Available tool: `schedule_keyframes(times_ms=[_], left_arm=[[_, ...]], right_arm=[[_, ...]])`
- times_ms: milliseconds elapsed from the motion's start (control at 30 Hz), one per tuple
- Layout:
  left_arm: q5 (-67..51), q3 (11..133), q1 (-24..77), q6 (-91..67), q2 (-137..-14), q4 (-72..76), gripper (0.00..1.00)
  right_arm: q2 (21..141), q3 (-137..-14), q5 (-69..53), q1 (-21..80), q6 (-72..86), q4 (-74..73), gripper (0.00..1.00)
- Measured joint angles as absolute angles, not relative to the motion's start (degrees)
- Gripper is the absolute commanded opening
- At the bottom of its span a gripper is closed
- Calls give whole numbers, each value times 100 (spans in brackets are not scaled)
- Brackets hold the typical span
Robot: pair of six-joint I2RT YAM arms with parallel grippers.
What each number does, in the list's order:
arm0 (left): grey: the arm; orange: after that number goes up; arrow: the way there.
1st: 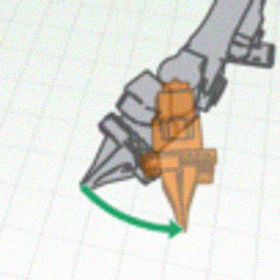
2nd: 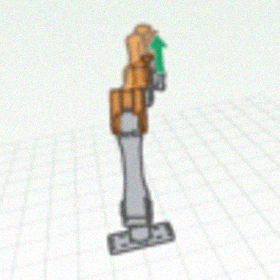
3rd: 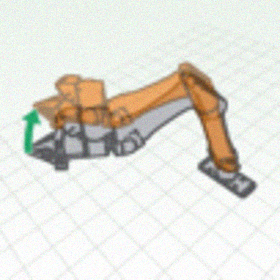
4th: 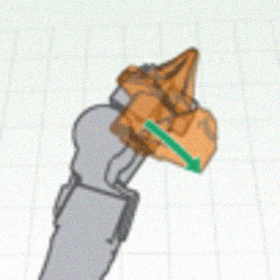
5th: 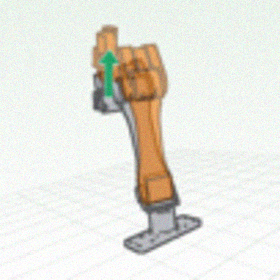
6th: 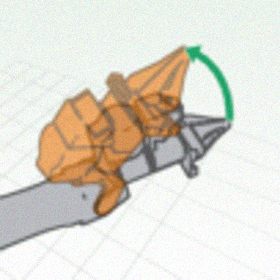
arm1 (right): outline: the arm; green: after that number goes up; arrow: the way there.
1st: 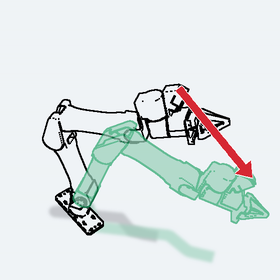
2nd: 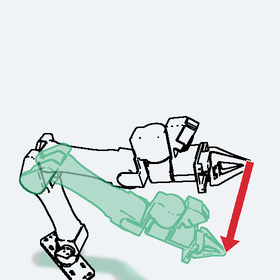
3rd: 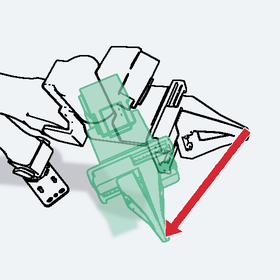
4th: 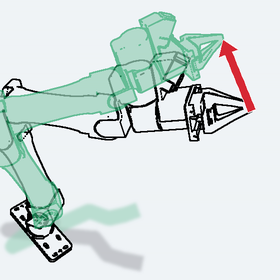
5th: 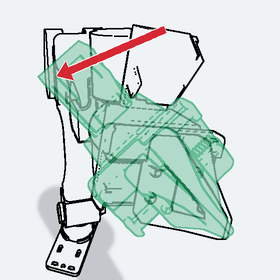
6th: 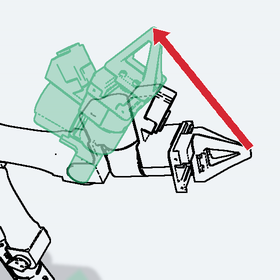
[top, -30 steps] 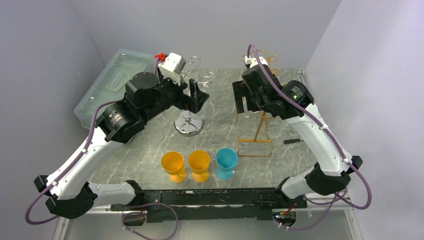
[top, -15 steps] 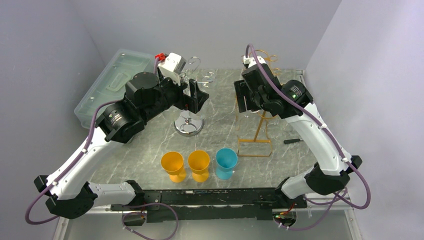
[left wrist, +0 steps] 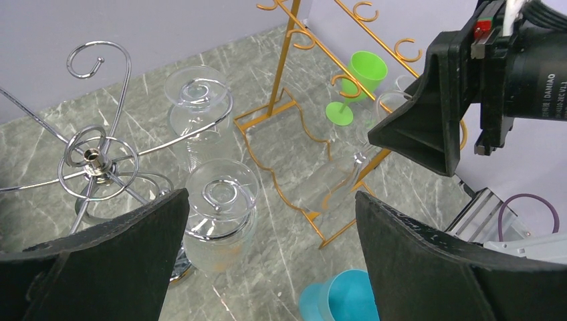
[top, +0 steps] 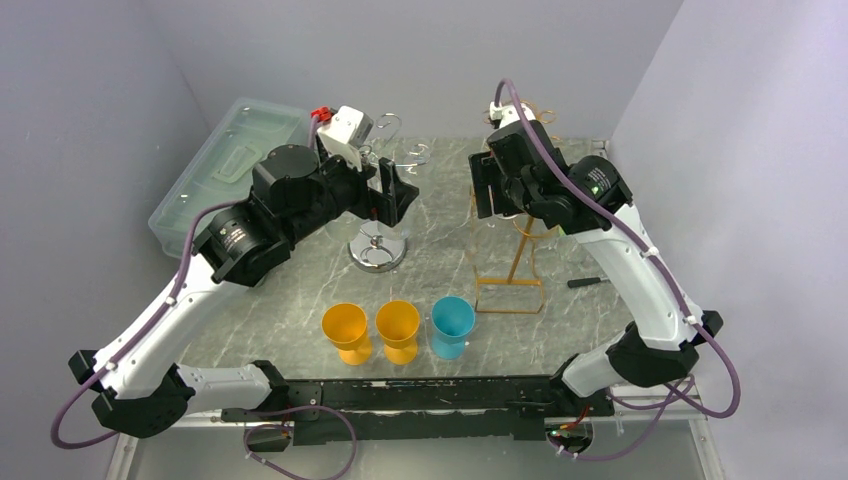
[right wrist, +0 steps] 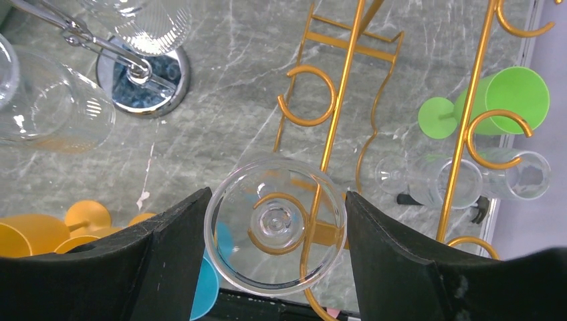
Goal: Take the wine glass off the wine glass rack
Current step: Pick up the wine glass from the wine rack.
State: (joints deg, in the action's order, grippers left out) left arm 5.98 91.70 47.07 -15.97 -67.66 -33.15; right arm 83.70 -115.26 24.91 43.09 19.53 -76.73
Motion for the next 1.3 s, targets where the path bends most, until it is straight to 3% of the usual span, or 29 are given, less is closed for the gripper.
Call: schedule_keyframes(times_ms=[333, 633, 1300], left_arm=[[403, 8648, 4707, -1557, -6598, -2891, 99], [-517, 7706, 4707, -1269, -6208, -1841, 92], [-1817, 7137, 4707, -696, -6198, -742, 80]], right_arm=[[8514, -11745, 2392, 4309, 1944, -7719, 42], [8759, -12228, 2239, 4309, 1944, -7911, 42], [8882, -12403, 2040, 4309, 1922, -7972, 40]])
